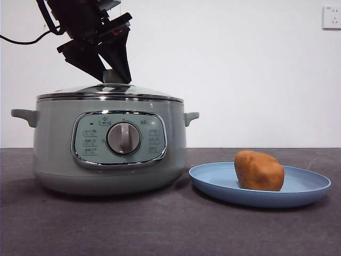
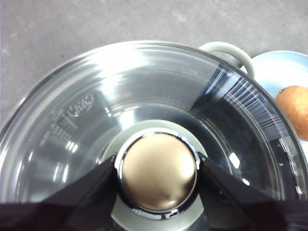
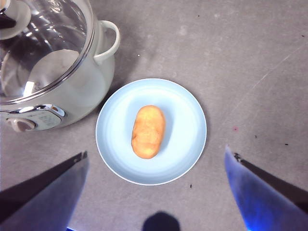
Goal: Take the potato out from the steamer,put the potato on the plate,close the lid
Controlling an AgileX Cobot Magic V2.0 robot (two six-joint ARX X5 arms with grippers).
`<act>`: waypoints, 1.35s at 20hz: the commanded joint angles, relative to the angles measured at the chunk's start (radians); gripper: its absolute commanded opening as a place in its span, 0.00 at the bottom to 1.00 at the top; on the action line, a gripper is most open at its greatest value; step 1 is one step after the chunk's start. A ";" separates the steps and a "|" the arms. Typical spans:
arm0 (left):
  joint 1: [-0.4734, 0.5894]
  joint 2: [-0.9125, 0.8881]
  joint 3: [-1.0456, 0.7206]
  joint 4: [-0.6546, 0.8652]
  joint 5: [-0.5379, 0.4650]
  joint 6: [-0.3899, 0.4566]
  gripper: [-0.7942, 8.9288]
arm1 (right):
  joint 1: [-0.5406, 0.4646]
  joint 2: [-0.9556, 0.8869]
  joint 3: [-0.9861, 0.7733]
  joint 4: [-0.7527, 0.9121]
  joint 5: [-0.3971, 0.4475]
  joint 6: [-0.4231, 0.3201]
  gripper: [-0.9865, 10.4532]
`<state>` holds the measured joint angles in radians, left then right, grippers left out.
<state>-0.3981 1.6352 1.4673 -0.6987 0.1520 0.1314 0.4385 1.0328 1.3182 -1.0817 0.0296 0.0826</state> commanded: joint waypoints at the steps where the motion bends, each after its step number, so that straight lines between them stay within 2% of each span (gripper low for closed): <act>1: 0.007 0.006 0.081 -0.047 -0.016 -0.032 0.47 | 0.000 0.001 -0.004 0.002 0.003 0.007 0.50; 6: 0.006 -0.014 0.291 -0.174 0.002 -0.032 0.47 | 0.000 0.001 -0.004 0.003 0.002 0.006 0.50; 8: 0.006 -0.057 0.346 -0.195 0.069 -0.031 0.47 | 0.000 0.001 -0.004 0.003 0.002 0.006 0.50; 10: 0.006 -0.143 0.354 -0.192 0.122 -0.034 0.47 | 0.000 0.001 -0.004 0.003 -0.005 -0.002 0.50; 13: 0.006 -0.300 0.354 -0.219 0.145 -0.030 0.47 | 0.000 0.001 -0.004 0.003 -0.006 -0.008 0.50; 15: 0.006 -0.404 0.354 -0.251 0.169 -0.030 0.47 | 0.000 0.001 -0.004 0.003 -0.041 -0.013 0.50; 17: 0.005 -0.487 0.354 -0.335 0.193 -0.006 0.47 | 0.000 0.001 -0.004 0.003 -0.106 -0.020 0.50; 20: 0.005 -0.547 0.354 -0.426 0.193 0.027 0.43 | 0.001 0.000 -0.004 0.003 -0.109 -0.031 0.49; 21: 0.005 -0.552 0.354 -0.433 0.193 0.031 0.31 | 0.001 0.000 -0.004 0.003 -0.109 -0.033 0.43; 22: 0.005 -0.552 0.354 -0.441 0.193 0.041 0.11 | 0.001 0.000 -0.004 0.002 -0.109 -0.048 0.27; 23: 0.005 -0.550 0.353 -0.452 0.191 0.057 0.08 | 0.001 0.000 -0.004 0.002 -0.109 -0.067 0.09; 27: 0.005 -0.514 0.353 -0.459 0.190 0.057 0.07 | 0.001 0.000 -0.004 0.003 -0.109 -0.080 0.08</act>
<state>-0.3931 1.1336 1.8240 -1.1591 0.3428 0.1753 0.4385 1.0328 1.3182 -1.0817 -0.0788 0.0109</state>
